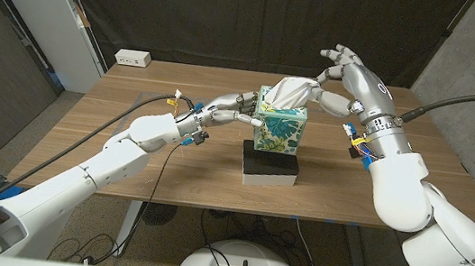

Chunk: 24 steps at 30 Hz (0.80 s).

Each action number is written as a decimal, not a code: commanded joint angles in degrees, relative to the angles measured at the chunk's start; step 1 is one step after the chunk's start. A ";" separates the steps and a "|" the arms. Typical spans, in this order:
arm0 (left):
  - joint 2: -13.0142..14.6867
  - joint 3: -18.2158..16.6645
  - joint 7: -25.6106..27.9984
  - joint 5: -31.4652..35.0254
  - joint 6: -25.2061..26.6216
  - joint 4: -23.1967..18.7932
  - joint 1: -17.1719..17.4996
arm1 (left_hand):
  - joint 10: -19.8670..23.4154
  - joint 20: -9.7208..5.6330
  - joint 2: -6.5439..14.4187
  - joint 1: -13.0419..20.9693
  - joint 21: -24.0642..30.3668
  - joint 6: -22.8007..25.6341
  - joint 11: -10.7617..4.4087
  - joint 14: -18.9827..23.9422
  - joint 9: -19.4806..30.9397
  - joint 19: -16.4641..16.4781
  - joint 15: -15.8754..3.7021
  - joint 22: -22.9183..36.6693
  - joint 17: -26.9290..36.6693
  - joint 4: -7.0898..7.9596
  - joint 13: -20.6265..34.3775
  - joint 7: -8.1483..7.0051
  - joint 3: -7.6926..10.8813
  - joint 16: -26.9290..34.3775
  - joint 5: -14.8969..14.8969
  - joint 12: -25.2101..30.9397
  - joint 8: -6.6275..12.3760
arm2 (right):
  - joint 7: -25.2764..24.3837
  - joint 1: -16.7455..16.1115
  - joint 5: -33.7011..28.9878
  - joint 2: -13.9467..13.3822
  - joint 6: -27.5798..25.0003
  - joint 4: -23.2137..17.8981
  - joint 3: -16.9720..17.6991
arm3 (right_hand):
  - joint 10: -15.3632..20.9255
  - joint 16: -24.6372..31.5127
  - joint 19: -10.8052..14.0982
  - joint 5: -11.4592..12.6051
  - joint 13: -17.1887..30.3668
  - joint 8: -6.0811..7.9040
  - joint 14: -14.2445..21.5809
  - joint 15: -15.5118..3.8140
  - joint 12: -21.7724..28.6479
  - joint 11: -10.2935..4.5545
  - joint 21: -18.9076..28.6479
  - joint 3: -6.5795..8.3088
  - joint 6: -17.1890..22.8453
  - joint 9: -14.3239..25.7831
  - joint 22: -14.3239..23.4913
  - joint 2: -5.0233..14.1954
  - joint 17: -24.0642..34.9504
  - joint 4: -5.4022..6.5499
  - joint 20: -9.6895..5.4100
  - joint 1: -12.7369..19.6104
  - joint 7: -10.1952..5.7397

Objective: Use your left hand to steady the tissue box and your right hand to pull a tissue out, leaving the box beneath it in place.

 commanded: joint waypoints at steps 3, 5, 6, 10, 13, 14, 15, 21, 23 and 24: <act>-0.49 0.27 -0.90 0.01 -0.43 1.79 -0.86 | -0.24 -0.42 2.65 -1.92 0.20 0.02 0.15 -0.16 3.03 -0.08 -1.73 0.24 0.07 5.45 0.10 -0.23 5.81 -0.02 0.22 -0.07 0.35 | -0.08 1.70 -7.96 3.54 -0.02 0.73 -2.70 | 0.78 0.08 0.16 0.33 0.32 0.60 0.45 -0.80 -0.13 -0.47 0.18 -0.03 0.12 0.73 0.10 -0.34 0.19 0.34 -0.56 0.93 -0.30; -0.71 0.30 -1.52 -1.22 0.12 2.18 -0.98 | -0.25 -0.44 2.61 -1.94 0.19 0.01 0.11 -0.23 3.03 -0.10 -1.69 0.24 0.06 5.43 0.11 -0.23 5.81 -0.05 0.22 -0.08 0.34 | -1.39 1.80 -7.50 4.59 1.79 1.57 -2.45 | 0.89 0.06 0.21 0.34 0.32 0.68 0.45 -0.89 -0.14 -0.53 0.18 -0.09 0.16 0.88 0.10 -0.37 0.19 0.36 -0.63 0.96 -0.33; -0.67 0.25 -0.98 -0.42 -0.20 2.14 -0.93 | -0.27 -0.42 2.64 -1.95 0.19 0.00 0.15 -0.27 3.02 -0.11 -1.66 0.24 0.06 5.45 0.12 -0.17 5.83 -0.06 0.22 -0.09 0.34 | -0.01 2.13 -7.76 4.43 1.15 1.14 -2.38 | 0.89 0.06 0.21 0.35 0.33 0.68 0.48 -0.99 -0.16 -0.53 0.17 -0.12 0.08 0.95 0.10 -0.38 0.19 0.37 -0.69 0.98 -0.38; -0.77 0.20 -0.92 -0.34 -0.48 2.40 -0.92 | -0.22 -0.38 2.61 -2.02 0.18 0.01 0.16 -0.28 3.02 -0.14 -1.68 0.24 0.06 5.43 0.15 -0.19 5.85 -0.05 0.21 -0.08 0.35 | -0.06 3.60 -11.93 5.70 -0.05 1.81 -4.48 | 1.02 0.01 0.29 0.36 0.33 0.72 0.46 -1.14 -0.22 -0.73 0.17 -0.25 -0.22 1.33 0.11 -0.36 0.20 0.44 -0.81 1.09 -0.23; -0.71 0.20 -1.51 -0.80 -0.46 2.63 -1.02 | -0.19 -0.38 2.60 -2.00 0.17 -0.04 0.10 -0.27 3.02 -0.18 -1.61 0.24 0.04 5.39 0.17 -0.21 5.89 -0.04 0.21 -0.08 0.33 | -0.12 3.95 -10.54 6.59 1.68 2.56 -3.70 | 0.98 -0.04 0.28 0.35 0.34 0.75 0.40 -1.23 -0.31 -0.81 0.14 -0.35 -0.45 1.62 0.11 -0.27 0.21 0.52 -1.04 1.15 -0.23; -0.57 0.14 -1.34 -0.69 -0.33 2.46 -0.95 | -0.16 -0.37 2.58 -2.00 0.17 -0.07 0.11 -0.28 3.02 -0.19 -1.64 0.24 0.04 5.38 0.17 -0.22 5.89 -0.05 0.21 -0.07 0.32 | -0.64 4.00 -10.60 6.95 2.20 2.88 -3.65 | 0.97 -0.07 0.26 0.34 0.35 0.78 0.37 -1.23 -0.35 -0.81 0.13 -0.38 -0.51 1.76 0.12 -0.19 0.22 0.57 -1.04 1.17 -0.03; -0.62 0.06 -1.04 -0.60 -0.41 2.49 -0.84 | -0.19 -0.33 2.58 -2.02 0.17 -0.08 0.12 -0.28 3.02 -0.18 -1.63 0.24 0.03 5.38 0.18 -0.22 5.89 -0.04 0.21 -0.08 0.32 | -1.38 4.00 -10.92 7.30 2.70 3.22 -3.66 | 0.98 -0.08 0.22 0.33 0.35 0.78 0.34 -1.24 -0.38 -0.82 0.10 -0.42 -0.67 1.91 0.12 -0.11 0.23 0.61 -1.09 1.20 0.05; -0.94 0.28 -1.85 -1.12 -0.13 3.20 -1.45 | -0.23 -0.41 2.57 -2.02 0.18 -0.03 0.17 -0.33 3.02 -0.19 -1.70 0.24 0.02 5.33 0.21 -0.12 5.94 -0.04 0.21 -0.11 0.34 | -5.10 4.04 -10.99 9.33 6.62 5.23 -3.17 | 1.15 -0.13 0.29 0.29 0.37 0.90 0.32 -1.22 -0.41 -0.78 0.10 -0.56 -0.84 2.38 0.13 0.08 0.24 0.69 -1.19 1.29 0.09; -0.93 0.43 -2.08 -0.74 -0.22 3.39 -1.74 | -0.22 -0.37 2.55 -2.02 0.17 -0.01 0.17 -0.31 3.02 -0.21 -1.70 0.24 0.01 5.32 0.22 -0.16 5.94 -0.03 0.21 -0.11 0.36 | -6.21 4.02 -11.10 9.96 7.77 5.81 -3.07 | 1.36 -0.12 0.30 0.26 0.38 1.01 0.39 -1.33 -0.38 -0.83 0.09 -0.65 -0.82 2.61 0.13 0.14 0.24 0.71 -1.29 1.32 0.01; -1.05 0.43 -2.33 -1.25 -0.03 3.49 -1.79 | -0.19 -0.36 2.54 -2.04 0.17 -0.08 0.21 -0.32 3.02 -0.20 -1.70 0.24 0.01 5.32 0.23 -0.18 5.94 -0.03 0.20 -0.10 0.33 | -6.62 4.05 -11.39 10.22 8.14 6.02 -3.10 | 1.40 -0.12 0.29 0.25 0.38 1.02 0.40 -1.36 -0.38 -0.90 0.09 -0.68 -0.87 2.68 0.13 0.15 0.24 0.71 -1.34 1.33 -0.15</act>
